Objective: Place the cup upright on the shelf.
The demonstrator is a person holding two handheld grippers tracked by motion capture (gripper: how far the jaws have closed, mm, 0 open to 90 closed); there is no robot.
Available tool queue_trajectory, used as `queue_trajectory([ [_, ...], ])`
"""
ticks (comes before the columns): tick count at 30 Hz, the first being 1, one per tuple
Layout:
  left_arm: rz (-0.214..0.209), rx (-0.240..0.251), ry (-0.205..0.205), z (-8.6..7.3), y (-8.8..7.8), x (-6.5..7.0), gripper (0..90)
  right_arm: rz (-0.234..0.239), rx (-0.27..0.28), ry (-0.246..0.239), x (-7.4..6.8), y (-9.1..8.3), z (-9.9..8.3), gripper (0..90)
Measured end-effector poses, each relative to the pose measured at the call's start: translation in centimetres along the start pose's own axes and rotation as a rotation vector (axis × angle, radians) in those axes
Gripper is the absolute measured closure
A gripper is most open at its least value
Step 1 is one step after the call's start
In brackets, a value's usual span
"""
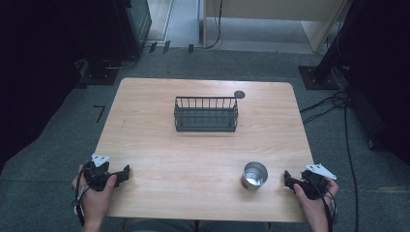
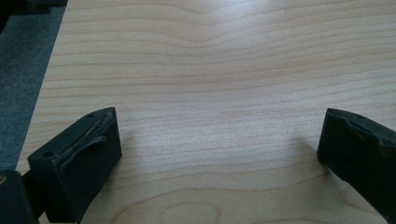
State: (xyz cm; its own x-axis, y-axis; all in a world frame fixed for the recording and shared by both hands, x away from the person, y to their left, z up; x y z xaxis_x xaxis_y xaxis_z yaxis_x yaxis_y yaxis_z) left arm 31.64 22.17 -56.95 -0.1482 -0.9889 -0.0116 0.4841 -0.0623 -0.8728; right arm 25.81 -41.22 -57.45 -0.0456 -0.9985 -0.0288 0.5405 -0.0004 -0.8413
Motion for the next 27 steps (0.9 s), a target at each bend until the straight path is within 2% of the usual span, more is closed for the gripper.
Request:
queue_trajectory([
  [4,0.0,0.0,0.0,0.0,0.0,0.0,0.0,-0.004,-0.008,-0.005,0.0,0.0,-0.1,2.8],
  [9,0.0,0.0,0.0,0.0,0.0,0.0,0.0,0.053,0.006,-0.003,-0.5,-0.5,0.0,0.7],
  [21,0.0,0.0,0.0,0.0,0.0,0.0,0.0,0.102,0.052,-0.044,-2.9,-3.1,0.9,0.6],
  [27,0.0,0.0,0.0,0.0,0.0,0.0,0.0,0.129,0.084,-0.07,-4.3,-4.7,2.0,0.0],
])
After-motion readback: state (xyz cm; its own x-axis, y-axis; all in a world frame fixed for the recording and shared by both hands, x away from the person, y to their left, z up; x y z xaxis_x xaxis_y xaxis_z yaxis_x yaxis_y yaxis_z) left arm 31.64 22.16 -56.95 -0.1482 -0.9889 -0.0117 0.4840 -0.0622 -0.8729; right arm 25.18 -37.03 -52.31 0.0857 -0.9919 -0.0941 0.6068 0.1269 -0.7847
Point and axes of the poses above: each handheld gripper's, and its own axes: y roughly forward along the jaws, z roughly out of its top, x roughly to its right, the point moved 7 cm from there along y, roughly forward along the jaws, and after that the axes turned 14 degrees about -x, right-handed, at the moved point
